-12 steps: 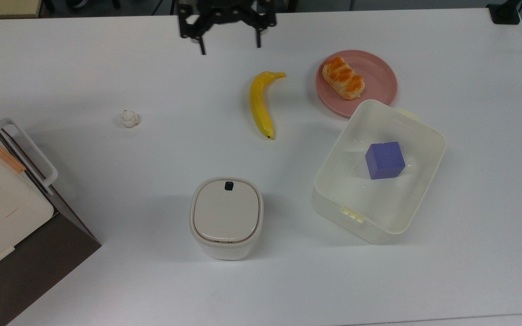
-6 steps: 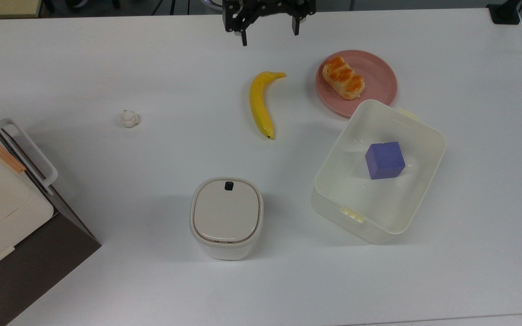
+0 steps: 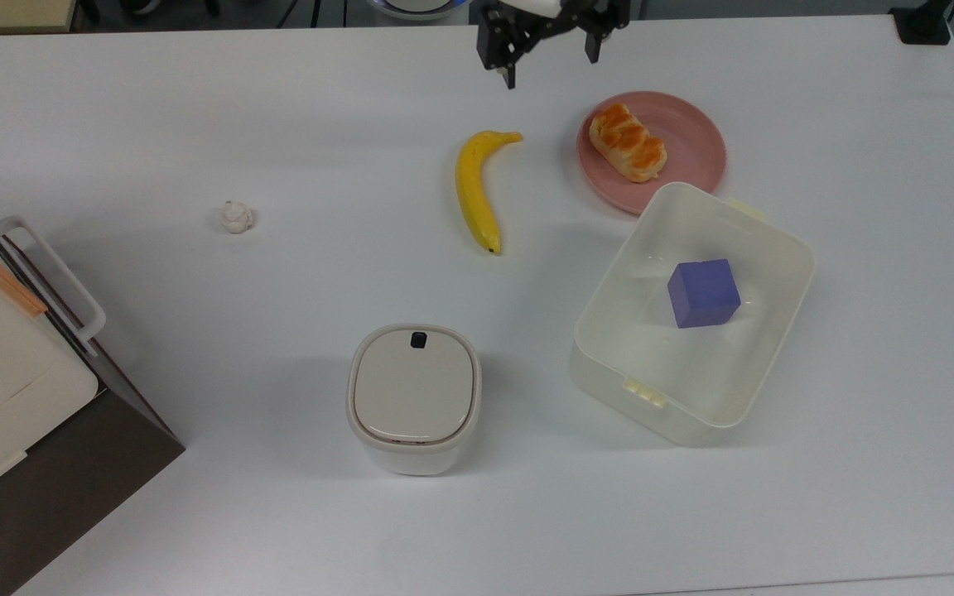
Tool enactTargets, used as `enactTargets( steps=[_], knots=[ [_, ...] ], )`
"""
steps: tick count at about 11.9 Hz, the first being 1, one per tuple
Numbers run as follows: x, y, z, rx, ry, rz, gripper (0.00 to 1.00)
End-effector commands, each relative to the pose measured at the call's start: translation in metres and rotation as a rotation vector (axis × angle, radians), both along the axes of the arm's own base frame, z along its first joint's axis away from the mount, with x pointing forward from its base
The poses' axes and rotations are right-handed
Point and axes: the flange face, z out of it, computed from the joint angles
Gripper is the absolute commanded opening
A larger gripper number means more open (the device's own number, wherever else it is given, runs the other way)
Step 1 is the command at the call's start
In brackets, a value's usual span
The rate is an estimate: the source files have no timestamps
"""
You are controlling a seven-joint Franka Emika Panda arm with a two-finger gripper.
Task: Put the bread on the table
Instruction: 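Move the open gripper over the bread roll on the pink plate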
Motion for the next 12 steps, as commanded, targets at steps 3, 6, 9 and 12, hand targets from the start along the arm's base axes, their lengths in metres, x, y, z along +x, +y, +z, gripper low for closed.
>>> enactTargets(
  steps=[3, 6, 9, 12],
  knots=[
    [-0.036, 0.038, -0.053, 0.009, -0.004, 0.044, 1.0],
    [-0.058, 0.059, -0.086, -0.004, 0.02, 0.086, 1.0],
    [-0.076, 0.079, -0.115, -0.011, 0.034, 0.134, 1.0],
    [-0.073, 0.09, -0.142, -0.01, 0.042, 0.145, 1.0]
  ],
)
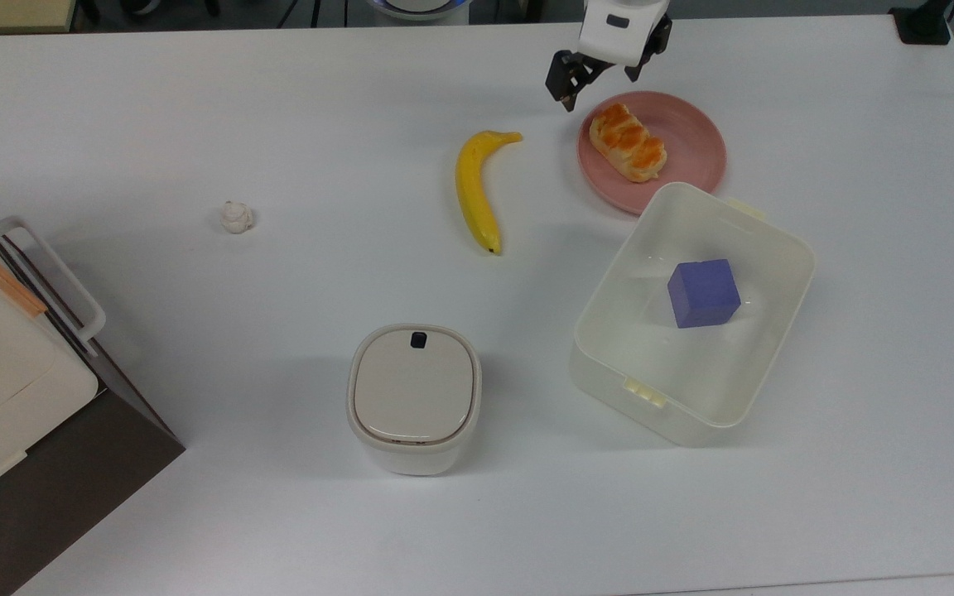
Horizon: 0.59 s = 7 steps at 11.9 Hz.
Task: Put the bread on the table
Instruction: 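Move the open gripper over the bread roll on the pink plate, then lower the gripper onto the bread roll and close on it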
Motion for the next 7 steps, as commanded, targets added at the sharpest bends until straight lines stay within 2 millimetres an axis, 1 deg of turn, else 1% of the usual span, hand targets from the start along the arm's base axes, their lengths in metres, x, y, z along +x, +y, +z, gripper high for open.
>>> enactTargets(
  steps=[1, 2, 3, 7],
  knots=[
    [-0.004, 0.015, -0.025, 0.02, -0.003, 0.001, 1.0],
    [-0.002, 0.017, -0.036, 0.02, 0.001, 0.001, 1.0],
    [0.0, 0.019, -0.043, 0.022, 0.0, 0.002, 1.0],
    [0.008, 0.025, -0.061, 0.026, -0.005, 0.006, 1.0]
  ],
)
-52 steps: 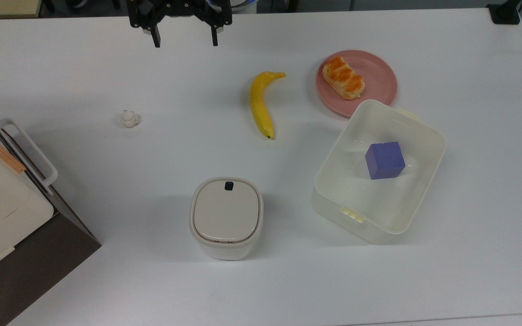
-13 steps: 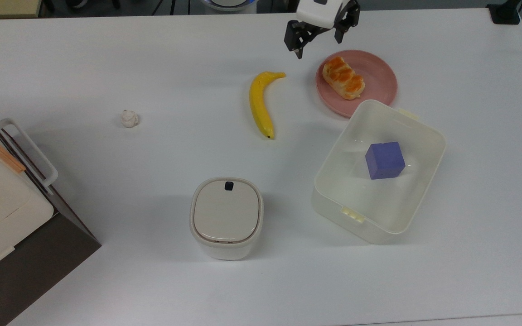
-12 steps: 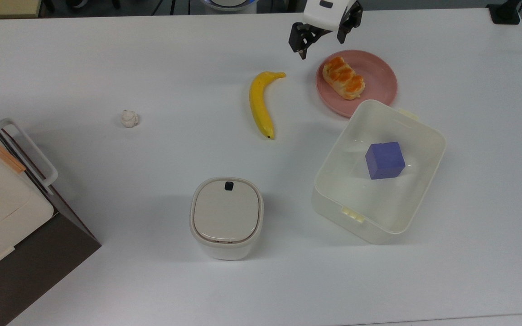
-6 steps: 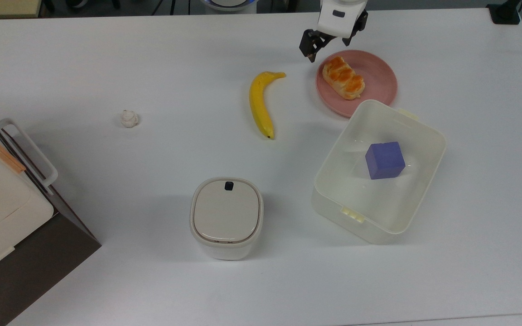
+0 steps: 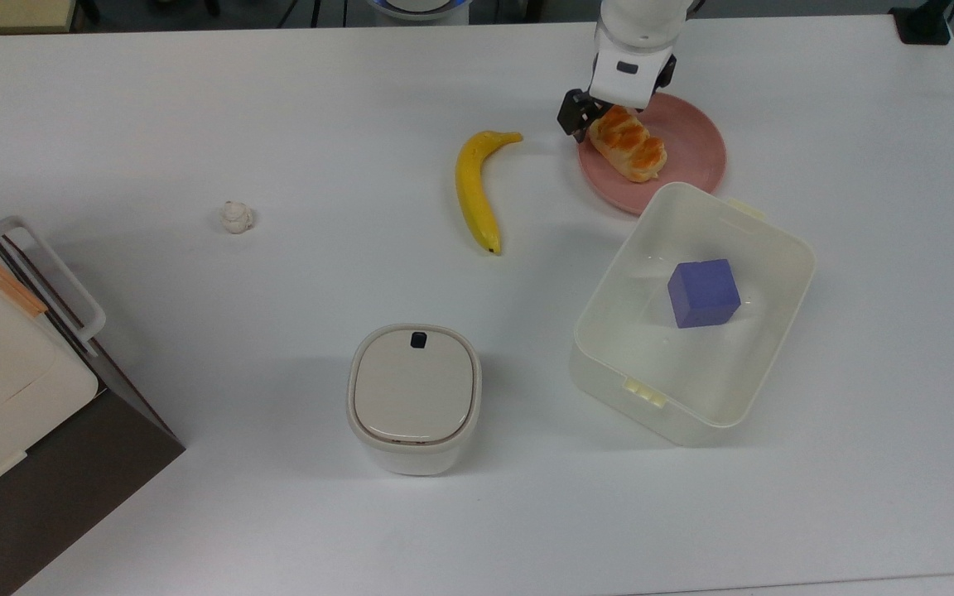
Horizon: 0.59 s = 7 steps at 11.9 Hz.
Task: Put the bread on the table
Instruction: 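Lower the gripper onto the bread roll and close on it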
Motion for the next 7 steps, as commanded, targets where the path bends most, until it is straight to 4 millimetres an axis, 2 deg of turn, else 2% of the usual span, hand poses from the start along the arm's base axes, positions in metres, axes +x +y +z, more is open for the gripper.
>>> enactTargets(
  steps=[1, 3, 5, 7],
  knots=[
    [0.0033, 0.0085, -0.0061, 0.019, -0.014, -0.012, 1.0],
    [0.0064, 0.0104, -0.0027, 0.023, -0.02, -0.012, 0.93],
    [0.0064, 0.0113, -0.0045, 0.022, -0.017, -0.011, 0.73],
    [0.0093, 0.0121, -0.0027, 0.025, -0.02, -0.014, 0.67]
  ],
)
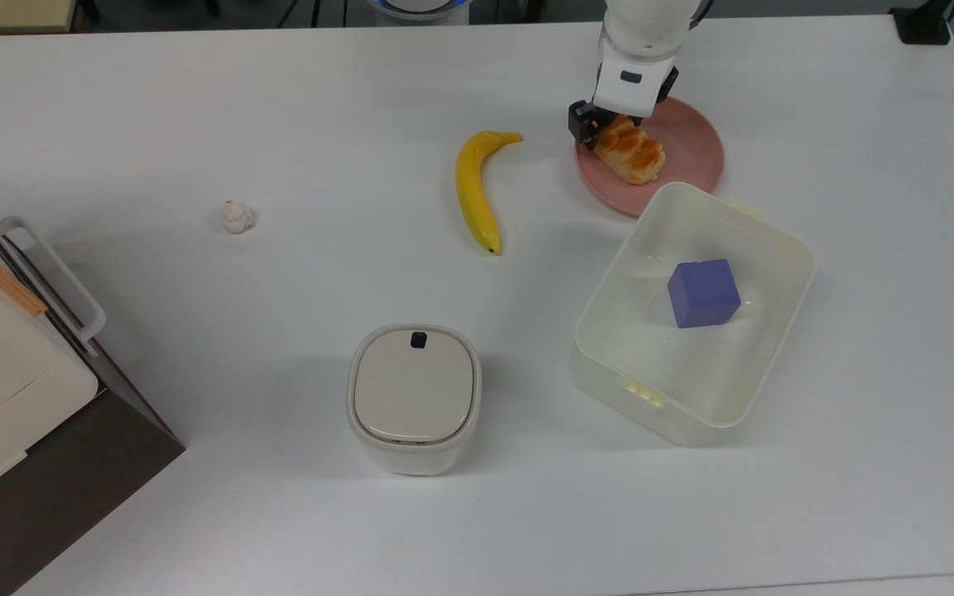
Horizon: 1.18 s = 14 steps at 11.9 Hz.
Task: Put the bread on the table
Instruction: 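Lower the gripper onto the bread roll and close on it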
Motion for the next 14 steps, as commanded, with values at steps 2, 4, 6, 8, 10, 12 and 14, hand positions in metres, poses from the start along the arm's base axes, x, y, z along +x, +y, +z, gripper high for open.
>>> enactTargets(
  steps=[2, 4, 6, 8, 10, 12, 14],
  knots=[
    [0.004, 0.008, -0.002, 0.013, -0.004, -0.015, 0.58],
    [0.004, 0.008, -0.003, 0.013, -0.003, -0.016, 0.51],
    [0.004, 0.008, -0.003, 0.013, -0.003, -0.016, 0.46],
    [0.004, 0.008, -0.003, 0.013, -0.003, -0.016, 0.42],
    [0.006, 0.009, 0.001, 0.015, -0.005, -0.018, 0.42],
    [0.011, 0.008, 0.009, 0.023, -0.018, -0.024, 0.42],
    [0.018, 0.007, 0.025, 0.032, -0.033, -0.039, 0.42]
  ],
)
